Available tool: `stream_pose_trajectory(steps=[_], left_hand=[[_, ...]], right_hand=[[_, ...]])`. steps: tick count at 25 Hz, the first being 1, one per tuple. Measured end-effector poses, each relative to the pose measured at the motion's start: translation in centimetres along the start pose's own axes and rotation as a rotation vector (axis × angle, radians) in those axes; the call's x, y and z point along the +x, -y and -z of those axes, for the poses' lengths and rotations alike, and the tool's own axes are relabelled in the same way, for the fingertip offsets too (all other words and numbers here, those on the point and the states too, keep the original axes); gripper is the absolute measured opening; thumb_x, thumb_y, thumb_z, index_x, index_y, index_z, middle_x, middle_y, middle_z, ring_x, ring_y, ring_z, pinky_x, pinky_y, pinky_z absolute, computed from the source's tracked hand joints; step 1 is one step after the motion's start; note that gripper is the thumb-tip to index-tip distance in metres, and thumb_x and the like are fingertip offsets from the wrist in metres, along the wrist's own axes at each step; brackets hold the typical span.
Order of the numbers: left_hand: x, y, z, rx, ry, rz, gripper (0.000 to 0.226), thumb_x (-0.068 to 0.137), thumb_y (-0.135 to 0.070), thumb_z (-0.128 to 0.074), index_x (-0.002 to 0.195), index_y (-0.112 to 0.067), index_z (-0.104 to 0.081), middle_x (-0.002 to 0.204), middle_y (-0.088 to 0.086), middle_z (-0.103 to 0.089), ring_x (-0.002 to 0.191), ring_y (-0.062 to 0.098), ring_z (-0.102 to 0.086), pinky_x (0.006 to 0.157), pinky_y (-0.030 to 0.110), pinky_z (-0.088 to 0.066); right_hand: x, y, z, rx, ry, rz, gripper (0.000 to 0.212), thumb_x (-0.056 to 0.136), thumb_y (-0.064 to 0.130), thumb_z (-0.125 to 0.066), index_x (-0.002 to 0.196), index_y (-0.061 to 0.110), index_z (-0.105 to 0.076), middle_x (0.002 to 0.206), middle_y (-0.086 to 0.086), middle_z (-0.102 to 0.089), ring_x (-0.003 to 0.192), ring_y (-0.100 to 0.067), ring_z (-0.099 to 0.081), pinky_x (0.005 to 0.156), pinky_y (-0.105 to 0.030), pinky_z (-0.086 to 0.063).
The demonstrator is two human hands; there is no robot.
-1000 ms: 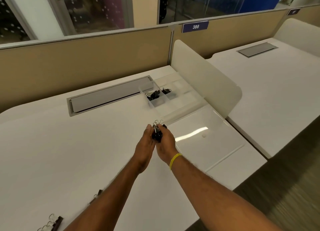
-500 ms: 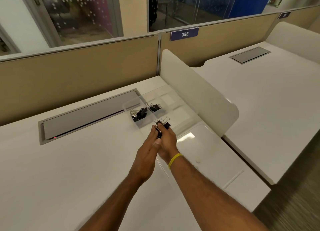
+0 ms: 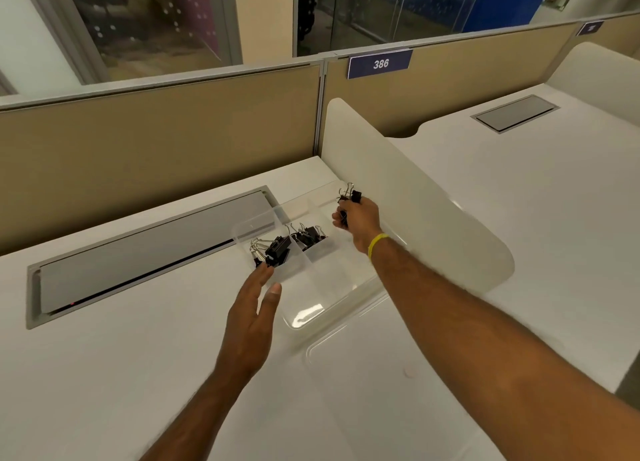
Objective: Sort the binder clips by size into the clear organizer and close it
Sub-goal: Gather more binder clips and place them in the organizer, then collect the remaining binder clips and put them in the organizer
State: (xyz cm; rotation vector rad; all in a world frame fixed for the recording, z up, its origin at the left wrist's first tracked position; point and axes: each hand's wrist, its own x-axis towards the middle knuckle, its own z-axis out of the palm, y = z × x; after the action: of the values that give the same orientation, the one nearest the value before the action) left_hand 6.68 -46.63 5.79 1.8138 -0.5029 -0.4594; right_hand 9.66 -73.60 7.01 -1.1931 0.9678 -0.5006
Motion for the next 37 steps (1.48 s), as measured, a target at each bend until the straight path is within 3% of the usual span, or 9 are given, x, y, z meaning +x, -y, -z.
stream_pose_trajectory(steps=[4, 9, 12, 16, 21, 27, 33, 37], left_hand=[[1.1, 0.8, 0.2, 0.067, -0.013, -0.012, 0.061, 0.090, -0.055, -0.036, 0.144, -0.028, -0.042, 0.150, -0.012, -0.039, 0.134, -0.002, -0.033, 0.105, 0.018, -0.026], [1.6, 1.7, 0.2, 0.093, -0.027, -0.003, 0.061, 0.090, -0.057, -0.036, 0.144, -0.029, -0.041, 0.151, -0.010, -0.037, 0.136, 0.005, -0.034, 0.110, 0.028, -0.028], [1.2, 1.9, 0.3, 0.113, -0.029, 0.000, 0.060, 0.088, -0.057, -0.035, 0.143, -0.031, -0.040, 0.152, -0.010, -0.036, 0.137, 0.009, -0.034, 0.113, 0.033, -0.029], [0.2, 2.0, 0.5, 0.158, -0.022, 0.005, 0.062, 0.090, -0.059, -0.036, 0.144, -0.028, -0.039, 0.154, -0.007, -0.034, 0.139, 0.012, -0.033, 0.112, 0.031, -0.028], [-1.3, 2.1, 0.9, 0.241, 0.014, -0.007, 0.064, 0.091, -0.061, -0.037, 0.147, -0.028, -0.034, 0.157, -0.004, -0.027, 0.143, 0.016, -0.028, 0.113, 0.035, -0.027], [-4.7, 1.3, 2.5, 0.540, 0.093, -0.049, 0.079, 0.088, -0.069, -0.034, 0.152, -0.024, -0.024, 0.161, -0.002, -0.016, 0.148, 0.016, -0.014, 0.120, 0.042, -0.016], [-10.8, 2.5, 5.6, 0.893, 0.173, -0.057, 0.110, 0.066, -0.092, -0.003, 0.154, -0.028, -0.011, 0.163, -0.002, -0.003, 0.150, 0.019, 0.001, 0.121, 0.047, -0.005], [-15.9, 5.1, 9.0, 1.008, 0.191, -0.008, 0.104, 0.070, -0.090, -0.007, 0.154, -0.029, -0.007, 0.163, -0.003, 0.004, 0.150, 0.019, 0.007, 0.120, 0.051, 0.001]], right_hand=[[3.1, 0.2, 0.0, -0.213, -0.020, 0.061, 0.005, 0.088, 0.004, -0.057, 0.088, 0.007, -0.061, 0.079, -0.010, -0.060, 0.062, -0.020, -0.055, 0.060, -0.032, -0.054], [3.8, 0.4, 0.1, -0.503, -0.069, 0.192, 0.026, 0.087, 0.013, -0.061, 0.113, 0.010, -0.065, 0.100, -0.004, -0.064, 0.090, -0.018, -0.059, 0.079, -0.026, -0.050], [3.1, 0.4, 1.0, -0.579, -0.069, 0.246, 0.028, 0.087, 0.012, -0.058, 0.115, 0.009, -0.064, 0.113, -0.006, -0.065, 0.103, -0.020, -0.059, 0.093, -0.029, -0.046], [1.0, 0.0, 2.7, -0.612, -0.064, 0.340, 0.027, 0.088, 0.010, -0.056, 0.114, 0.007, -0.064, 0.115, -0.008, -0.066, 0.108, -0.021, -0.060, 0.094, -0.027, -0.045], [-3.3, -1.7, 4.1, -0.786, 0.092, 0.522, 0.031, 0.089, 0.013, -0.061, 0.119, 0.006, -0.061, 0.121, -0.009, -0.064, 0.114, -0.022, -0.057, 0.093, -0.018, -0.035], [-11.0, -4.1, 4.6, -0.967, 0.273, 0.701, 0.057, 0.090, 0.027, -0.063, 0.142, 0.014, -0.043, 0.147, -0.005, -0.043, 0.138, -0.020, -0.034, 0.114, -0.029, -0.025], [-20.2, -8.3, 3.4, -1.104, 0.386, 0.778, 0.072, 0.089, 0.044, -0.061, 0.149, 0.021, -0.028, 0.160, -0.004, -0.021, 0.147, -0.020, -0.018, 0.120, -0.039, -0.020], [-26.4, -12.1, 1.5, -1.138, 0.465, 0.764, 0.073, 0.091, 0.046, -0.058, 0.151, 0.023, -0.024, 0.161, -0.002, -0.016, 0.149, -0.019, -0.012, 0.121, -0.042, -0.015]])
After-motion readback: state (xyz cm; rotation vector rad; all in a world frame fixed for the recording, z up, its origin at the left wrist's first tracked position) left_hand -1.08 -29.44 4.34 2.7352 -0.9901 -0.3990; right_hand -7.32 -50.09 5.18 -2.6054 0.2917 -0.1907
